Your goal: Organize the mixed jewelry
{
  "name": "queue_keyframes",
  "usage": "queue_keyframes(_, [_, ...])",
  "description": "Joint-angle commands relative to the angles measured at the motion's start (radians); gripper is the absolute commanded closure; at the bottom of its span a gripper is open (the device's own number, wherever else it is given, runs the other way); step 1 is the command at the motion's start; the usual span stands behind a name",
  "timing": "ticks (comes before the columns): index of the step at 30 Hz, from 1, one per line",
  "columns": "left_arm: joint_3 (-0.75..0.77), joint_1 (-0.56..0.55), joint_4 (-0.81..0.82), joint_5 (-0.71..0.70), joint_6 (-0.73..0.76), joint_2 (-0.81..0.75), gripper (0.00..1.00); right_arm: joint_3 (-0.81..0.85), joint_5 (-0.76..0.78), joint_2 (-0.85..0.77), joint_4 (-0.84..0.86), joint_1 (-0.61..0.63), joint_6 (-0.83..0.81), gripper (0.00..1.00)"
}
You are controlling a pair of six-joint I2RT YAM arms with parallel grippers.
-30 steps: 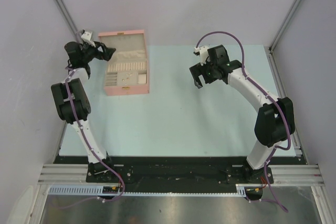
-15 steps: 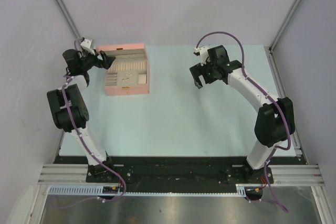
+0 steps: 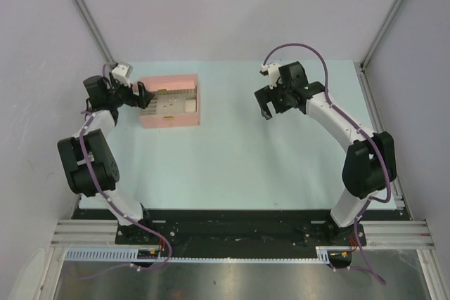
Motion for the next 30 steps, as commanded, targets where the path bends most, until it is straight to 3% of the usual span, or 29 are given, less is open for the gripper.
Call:
queue_keyframes(1, [-0.078,-0.013,-0.111,-0.032,0.129,-0.139,0.0,-0.009,0.001,-0.066,0.013,0.004,-0.015,0.0])
queue_keyframes(18, [-0.315,-0.013,-0.232,-0.164,0.222,-0.377,0.0,-0.04,-0.008,-0.139,0.021,-0.001,-0.017,0.0])
queue_keyframes(30, [-0.238,-0.06,-0.15,-0.188,0.084,-0.359,0.0,-0.074,0.012,-0.184,0.025,-0.024,-0.033,0.0])
